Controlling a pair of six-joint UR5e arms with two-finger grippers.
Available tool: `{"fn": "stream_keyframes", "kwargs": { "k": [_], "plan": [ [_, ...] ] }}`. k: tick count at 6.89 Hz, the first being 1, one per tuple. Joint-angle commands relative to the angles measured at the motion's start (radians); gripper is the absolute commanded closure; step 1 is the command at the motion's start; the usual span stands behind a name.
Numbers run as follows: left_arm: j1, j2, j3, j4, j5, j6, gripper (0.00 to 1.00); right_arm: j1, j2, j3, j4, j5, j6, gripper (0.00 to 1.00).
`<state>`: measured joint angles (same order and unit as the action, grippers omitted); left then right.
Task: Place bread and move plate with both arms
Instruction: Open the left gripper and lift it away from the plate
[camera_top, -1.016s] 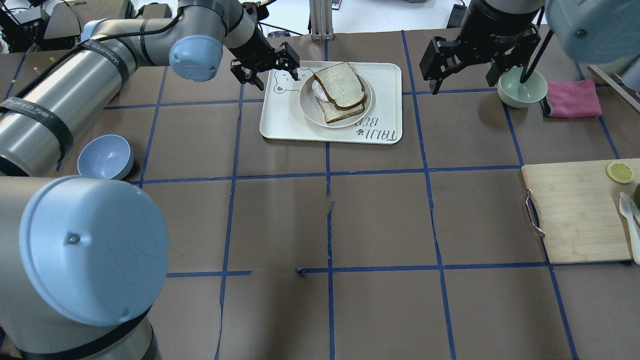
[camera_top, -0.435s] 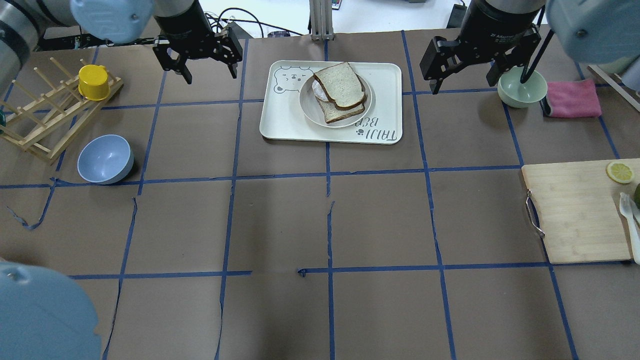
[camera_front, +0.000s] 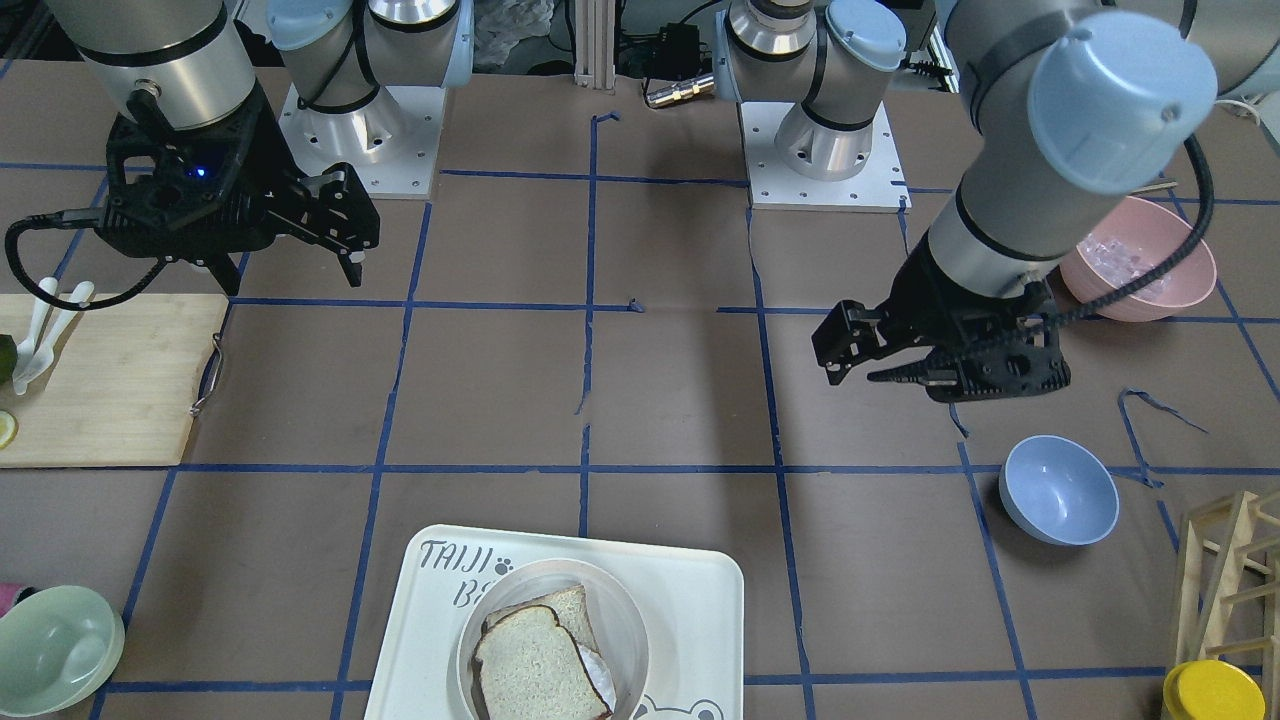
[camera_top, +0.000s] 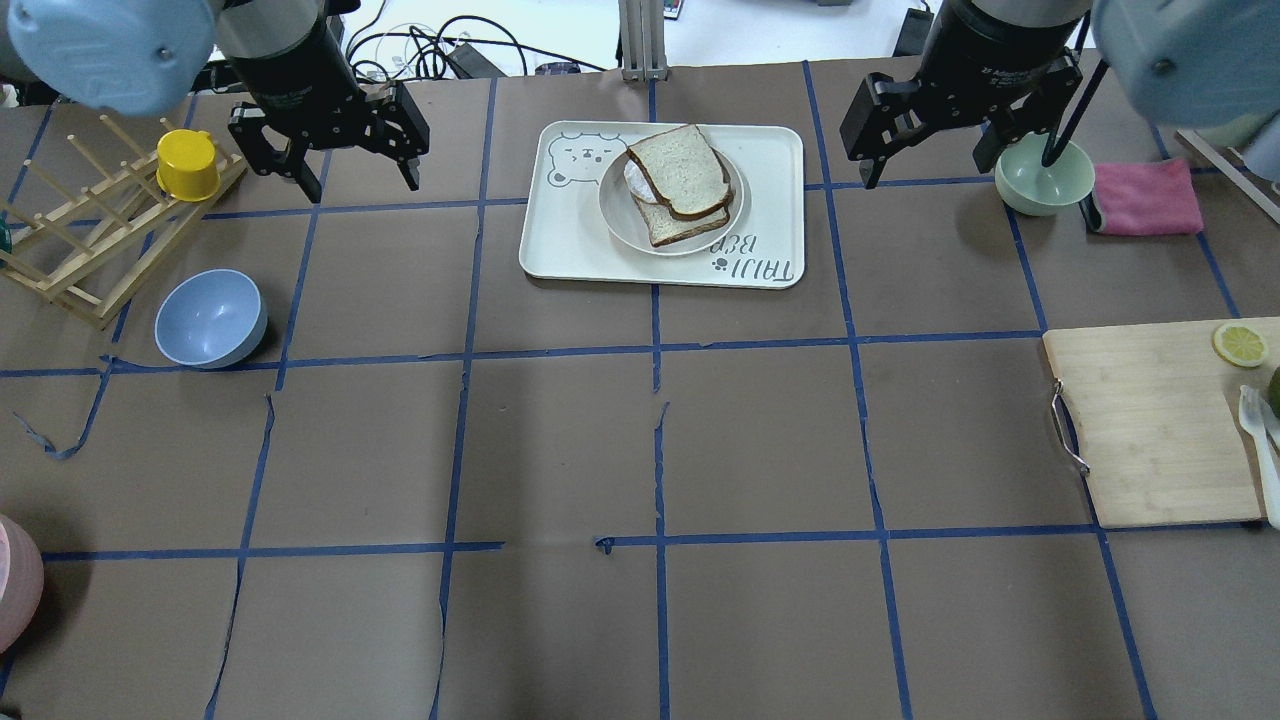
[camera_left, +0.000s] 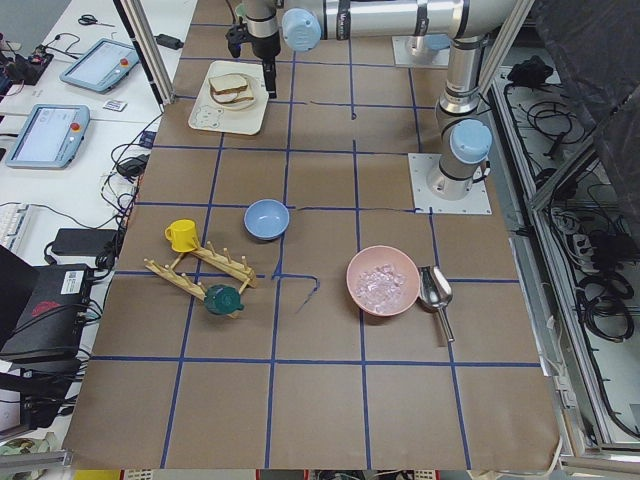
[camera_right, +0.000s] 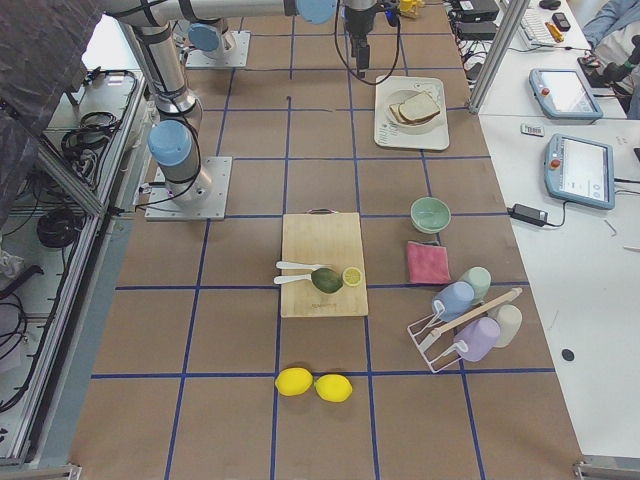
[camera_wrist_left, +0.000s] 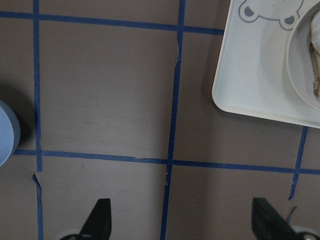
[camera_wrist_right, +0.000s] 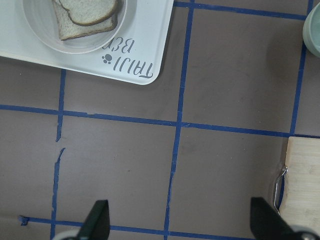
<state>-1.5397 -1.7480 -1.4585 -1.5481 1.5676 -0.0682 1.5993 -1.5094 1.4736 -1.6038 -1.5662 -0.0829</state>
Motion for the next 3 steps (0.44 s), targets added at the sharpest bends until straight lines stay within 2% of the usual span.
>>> {"fn": "stream_keyframes", "kwargs": {
  "k": [1, 3],
  "plan": [
    [0.003, 0.102, -0.104, -0.006, -0.001, 0.002, 0.00, -0.004, 0.002, 0.001, -0.004, -0.005, -0.002, 0.00],
    [0.001, 0.120, -0.141, 0.002, -0.003, 0.002, 0.00, -0.001, 0.000, 0.001, -0.004, -0.005, -0.002, 0.00]
  ]
}}
